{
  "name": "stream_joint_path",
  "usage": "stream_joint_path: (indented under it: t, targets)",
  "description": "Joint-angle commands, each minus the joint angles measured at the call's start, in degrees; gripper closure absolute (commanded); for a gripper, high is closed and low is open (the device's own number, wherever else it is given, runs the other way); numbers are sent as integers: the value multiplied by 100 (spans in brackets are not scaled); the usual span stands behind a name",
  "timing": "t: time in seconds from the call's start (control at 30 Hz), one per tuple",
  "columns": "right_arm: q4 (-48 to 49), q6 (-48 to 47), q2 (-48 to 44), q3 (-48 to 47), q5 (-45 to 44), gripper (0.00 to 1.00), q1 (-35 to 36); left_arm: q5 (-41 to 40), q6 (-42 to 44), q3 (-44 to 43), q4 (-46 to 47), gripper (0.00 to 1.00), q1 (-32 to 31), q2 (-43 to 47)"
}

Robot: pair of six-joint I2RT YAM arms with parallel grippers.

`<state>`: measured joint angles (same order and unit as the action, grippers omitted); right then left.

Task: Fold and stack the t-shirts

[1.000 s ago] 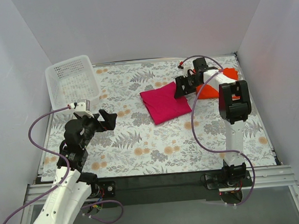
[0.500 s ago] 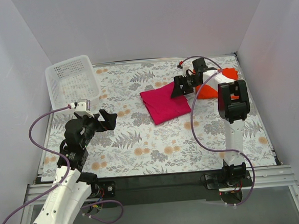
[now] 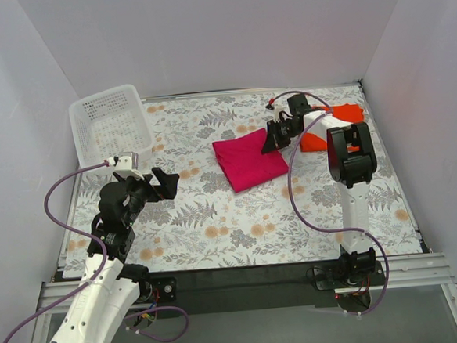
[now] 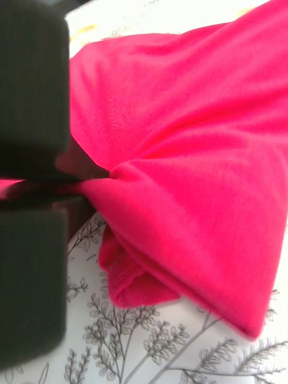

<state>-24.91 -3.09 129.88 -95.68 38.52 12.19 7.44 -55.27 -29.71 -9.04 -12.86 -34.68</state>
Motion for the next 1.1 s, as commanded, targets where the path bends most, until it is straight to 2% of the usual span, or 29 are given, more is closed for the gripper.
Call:
stream_joint_path:
  t: [0.0, 0.17, 0.3, 0.43, 1.07]
  targets:
    - [-331, -25, 248, 190, -12, 98, 65, -6, 86, -34, -2, 4, 21, 22]
    - [-348, -200, -182, 102, 551, 99, -119, -24, 95, -26, -2, 4, 21, 22]
    - [-445, -358, -691, -99, 174, 99, -409, -6, 86, -26, -10, 4, 21, 22]
    - [-752, -499, -807, -495, -2, 99, -647, 20, 86, -43, -10, 4, 21, 5]
    - [-1262, -727, -1352, -1260, -978, 99, -1165, 29, 104, -26, 16, 4, 21, 57]
